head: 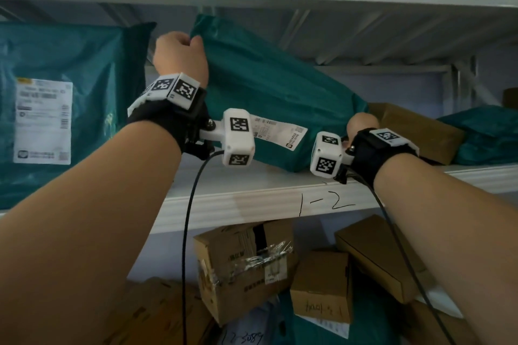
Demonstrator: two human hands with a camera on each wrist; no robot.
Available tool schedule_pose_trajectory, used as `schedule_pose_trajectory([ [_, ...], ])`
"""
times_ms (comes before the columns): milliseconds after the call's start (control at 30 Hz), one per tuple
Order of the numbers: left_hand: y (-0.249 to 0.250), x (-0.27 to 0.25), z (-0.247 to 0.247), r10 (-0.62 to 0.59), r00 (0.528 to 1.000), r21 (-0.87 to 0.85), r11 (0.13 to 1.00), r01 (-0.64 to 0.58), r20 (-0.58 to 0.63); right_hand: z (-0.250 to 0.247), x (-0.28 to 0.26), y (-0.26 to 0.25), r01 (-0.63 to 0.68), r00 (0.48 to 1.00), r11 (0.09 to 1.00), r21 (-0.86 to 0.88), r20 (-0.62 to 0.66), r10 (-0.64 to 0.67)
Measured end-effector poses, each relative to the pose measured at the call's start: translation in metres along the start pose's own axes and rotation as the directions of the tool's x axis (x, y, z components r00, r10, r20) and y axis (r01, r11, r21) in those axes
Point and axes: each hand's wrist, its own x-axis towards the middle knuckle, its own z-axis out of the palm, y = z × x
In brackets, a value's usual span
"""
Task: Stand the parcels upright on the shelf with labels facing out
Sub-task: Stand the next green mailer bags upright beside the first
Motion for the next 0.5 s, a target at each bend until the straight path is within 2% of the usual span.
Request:
schedule_pose_trajectory([
  [67,0.004,0.001,-0.003,0.046,0.999,0.087,0.995,-0.045,-0.005,-0.002,-0.006,0.000,0.016,1.000,1.000,-0.024,0.007,-0.016],
  [133,0.017,-0.001,-0.006,0.156,0.988,0.166,0.974,-0.152,-0.012,-0.005,-0.012,0.001,0.029,1.000,0.999,-0.030,0.009,-0.029],
  [233,0.045,0.001,-0.012,0.284,0.958,0.163,0.948,-0.275,-0.038,-0.005,-0.018,-0.007,0.011,0.999,1.000,0.014,0.040,-0.012],
  [333,0.077,0.006,-0.015,0.462,0.887,0.152,0.877,-0.455,-0.013,0.003,-0.023,-0.019,0.038,0.994,0.993,0.111,0.102,-0.050],
  [433,0.102,0.007,-0.009,0.588,0.797,0.217,0.768,-0.603,0.136,0.019,-0.023,-0.028,0.069,0.978,0.977,0.199,0.181,-0.106],
  [500,0.112,0.001,-0.002,0.623,0.746,0.290,0.688,-0.666,0.235,0.024,-0.025,-0.033,0.049,0.974,0.961,0.274,0.199,-0.107],
])
